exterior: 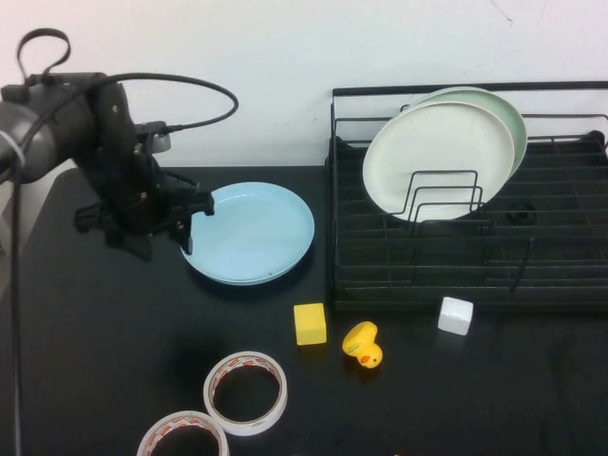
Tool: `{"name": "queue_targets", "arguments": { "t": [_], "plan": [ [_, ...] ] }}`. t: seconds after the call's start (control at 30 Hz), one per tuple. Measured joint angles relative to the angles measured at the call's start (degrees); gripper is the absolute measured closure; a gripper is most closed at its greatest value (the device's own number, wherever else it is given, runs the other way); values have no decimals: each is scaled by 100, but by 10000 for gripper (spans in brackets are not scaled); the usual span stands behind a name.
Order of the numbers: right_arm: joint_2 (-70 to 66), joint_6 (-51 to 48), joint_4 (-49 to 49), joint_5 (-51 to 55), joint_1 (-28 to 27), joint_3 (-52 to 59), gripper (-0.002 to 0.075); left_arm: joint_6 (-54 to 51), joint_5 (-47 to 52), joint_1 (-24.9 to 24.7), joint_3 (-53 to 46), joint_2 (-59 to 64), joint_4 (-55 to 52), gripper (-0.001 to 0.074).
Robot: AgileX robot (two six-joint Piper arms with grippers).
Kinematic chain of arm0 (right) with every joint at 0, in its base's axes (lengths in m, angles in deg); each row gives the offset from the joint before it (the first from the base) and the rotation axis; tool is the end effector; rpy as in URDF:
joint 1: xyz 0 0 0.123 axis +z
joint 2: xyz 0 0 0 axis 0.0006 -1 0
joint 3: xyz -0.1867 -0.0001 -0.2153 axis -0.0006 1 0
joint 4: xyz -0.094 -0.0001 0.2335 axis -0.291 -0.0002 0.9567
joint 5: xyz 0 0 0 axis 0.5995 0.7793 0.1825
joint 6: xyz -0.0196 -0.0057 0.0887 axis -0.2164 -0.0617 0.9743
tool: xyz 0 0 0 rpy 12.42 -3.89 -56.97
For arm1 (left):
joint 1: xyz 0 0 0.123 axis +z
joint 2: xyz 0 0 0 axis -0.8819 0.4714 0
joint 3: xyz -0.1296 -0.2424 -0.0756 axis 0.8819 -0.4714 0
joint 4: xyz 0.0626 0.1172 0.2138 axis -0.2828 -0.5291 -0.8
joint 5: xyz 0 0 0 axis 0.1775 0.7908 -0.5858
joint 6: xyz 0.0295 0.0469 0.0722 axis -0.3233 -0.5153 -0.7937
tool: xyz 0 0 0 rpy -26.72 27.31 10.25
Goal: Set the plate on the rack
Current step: Pick up the plate from the table
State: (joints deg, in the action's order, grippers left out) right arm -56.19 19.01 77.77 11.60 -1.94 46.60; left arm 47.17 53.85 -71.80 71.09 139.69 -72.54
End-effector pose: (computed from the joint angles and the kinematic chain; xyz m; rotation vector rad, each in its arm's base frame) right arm 0.0545 0.0152 0.1835 0.4772 1.7090 0.6271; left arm 0.4290 -0.0816 0.2266 -0.1497 2.8362 -0.2048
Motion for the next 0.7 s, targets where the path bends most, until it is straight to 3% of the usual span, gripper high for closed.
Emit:
{"name": "queue_targets", "arguments": {
  "t": [0.2, 0.7],
  "plan": [
    [0, 0, 0, 35, 0, 0, 728, 119, -165, 0, 544, 617, 21, 338],
    [0, -74, 4, 35, 0, 0, 728, 542, -1193, 0, 626, 1501, 842, 339]
  ]
}}
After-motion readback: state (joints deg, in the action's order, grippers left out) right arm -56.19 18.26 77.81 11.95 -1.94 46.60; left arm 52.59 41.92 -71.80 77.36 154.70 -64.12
